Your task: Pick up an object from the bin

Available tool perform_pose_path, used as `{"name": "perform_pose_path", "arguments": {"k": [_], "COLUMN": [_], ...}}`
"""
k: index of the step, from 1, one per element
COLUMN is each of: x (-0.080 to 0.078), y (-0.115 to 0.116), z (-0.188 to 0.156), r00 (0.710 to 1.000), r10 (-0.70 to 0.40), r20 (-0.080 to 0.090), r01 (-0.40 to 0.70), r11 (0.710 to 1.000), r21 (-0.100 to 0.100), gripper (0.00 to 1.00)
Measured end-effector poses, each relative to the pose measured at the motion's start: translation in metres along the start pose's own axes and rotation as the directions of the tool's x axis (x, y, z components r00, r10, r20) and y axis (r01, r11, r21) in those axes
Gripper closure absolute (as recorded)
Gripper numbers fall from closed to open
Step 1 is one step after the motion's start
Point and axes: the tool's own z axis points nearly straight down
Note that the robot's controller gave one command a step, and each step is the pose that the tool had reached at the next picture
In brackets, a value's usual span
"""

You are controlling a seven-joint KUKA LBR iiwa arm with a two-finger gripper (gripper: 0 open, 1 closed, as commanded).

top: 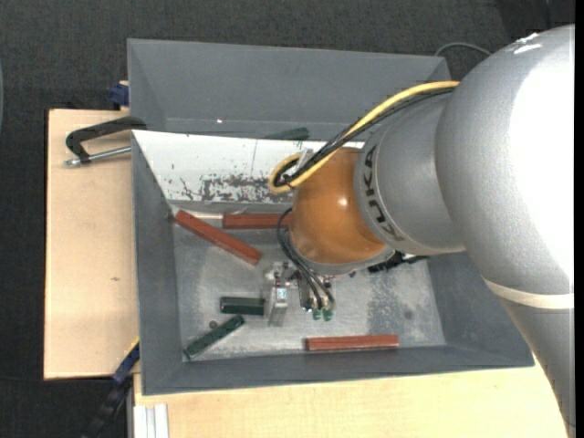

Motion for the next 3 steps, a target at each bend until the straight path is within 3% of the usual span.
{"name": "perform_pose_path", "arguments": {"k": [2, 3], "x": [0.0, -0.001], "y": [0.0, -0.029], "z": [-0.002, -0.034], "r00": [1.0, 0.992], "r10": [0.001, -0.127], "r20": [-0.003, 0.005], "r01": [-0.001, 0.127], "r11": [1.0, 0.992], "r21": [0.001, 0.0], "gripper": [1.0, 1.0]}}
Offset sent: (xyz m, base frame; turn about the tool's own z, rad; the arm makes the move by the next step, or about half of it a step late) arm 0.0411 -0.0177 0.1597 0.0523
